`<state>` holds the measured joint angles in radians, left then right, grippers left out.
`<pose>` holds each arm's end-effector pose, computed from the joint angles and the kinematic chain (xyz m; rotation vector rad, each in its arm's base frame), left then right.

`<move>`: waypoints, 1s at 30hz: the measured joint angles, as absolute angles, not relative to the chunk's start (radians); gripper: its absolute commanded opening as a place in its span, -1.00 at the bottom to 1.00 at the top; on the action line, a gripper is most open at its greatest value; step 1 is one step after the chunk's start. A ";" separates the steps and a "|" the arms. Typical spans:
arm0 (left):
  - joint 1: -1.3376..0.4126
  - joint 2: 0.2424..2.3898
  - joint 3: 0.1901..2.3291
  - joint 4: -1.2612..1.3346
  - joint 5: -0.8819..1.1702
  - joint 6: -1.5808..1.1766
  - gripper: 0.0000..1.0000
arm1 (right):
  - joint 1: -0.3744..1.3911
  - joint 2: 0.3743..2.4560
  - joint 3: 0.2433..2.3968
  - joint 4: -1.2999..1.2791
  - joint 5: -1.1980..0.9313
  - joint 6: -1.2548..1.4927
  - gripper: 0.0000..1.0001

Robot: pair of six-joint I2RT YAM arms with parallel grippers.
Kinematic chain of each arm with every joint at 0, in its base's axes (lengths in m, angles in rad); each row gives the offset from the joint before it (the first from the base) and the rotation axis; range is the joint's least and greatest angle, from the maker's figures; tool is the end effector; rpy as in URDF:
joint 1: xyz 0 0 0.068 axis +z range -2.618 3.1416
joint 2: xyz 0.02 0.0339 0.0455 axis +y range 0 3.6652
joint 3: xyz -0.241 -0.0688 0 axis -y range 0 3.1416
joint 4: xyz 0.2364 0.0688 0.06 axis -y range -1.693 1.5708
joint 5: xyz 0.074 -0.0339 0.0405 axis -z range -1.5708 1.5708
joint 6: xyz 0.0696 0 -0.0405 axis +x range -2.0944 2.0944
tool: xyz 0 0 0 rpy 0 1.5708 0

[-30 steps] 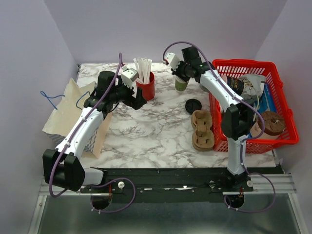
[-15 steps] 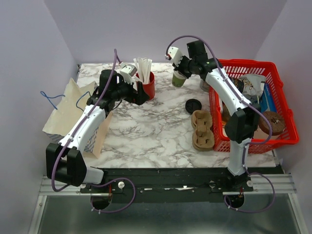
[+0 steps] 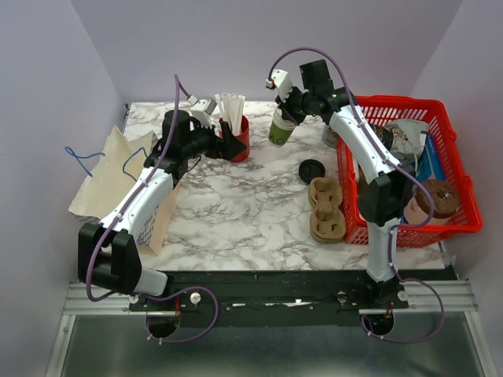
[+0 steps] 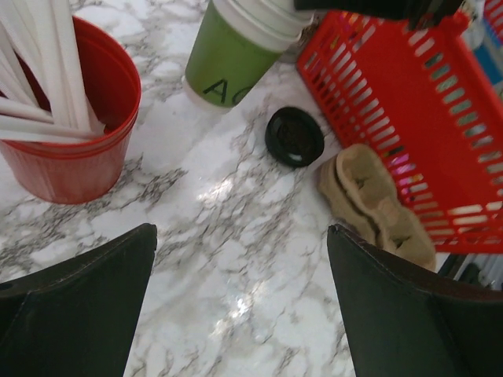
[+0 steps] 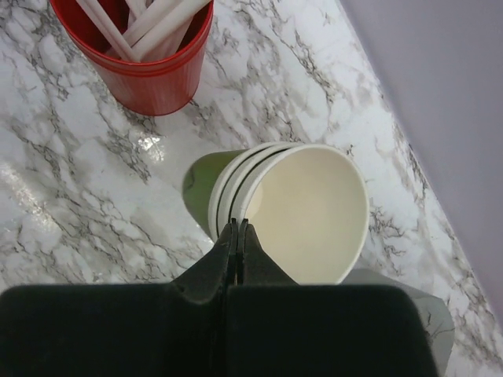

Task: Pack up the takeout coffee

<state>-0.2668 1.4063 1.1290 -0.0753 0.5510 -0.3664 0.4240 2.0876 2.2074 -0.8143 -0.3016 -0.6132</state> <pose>0.3275 -0.1273 0.2982 0.2867 1.9649 -0.9465 0.4240 0.2141 0.3210 -1.2451 1.8608 0.2390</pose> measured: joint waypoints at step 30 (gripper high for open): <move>-0.453 1.841 1.231 0.313 0.260 -1.085 0.93 | 0.438 2.088 2.126 -0.834 -0.229 -0.565 -0.99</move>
<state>-0.4534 1.8412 1.2308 0.3134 0.2600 -1.0851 0.4377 2.0880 2.1258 -0.8337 -0.2295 -0.5648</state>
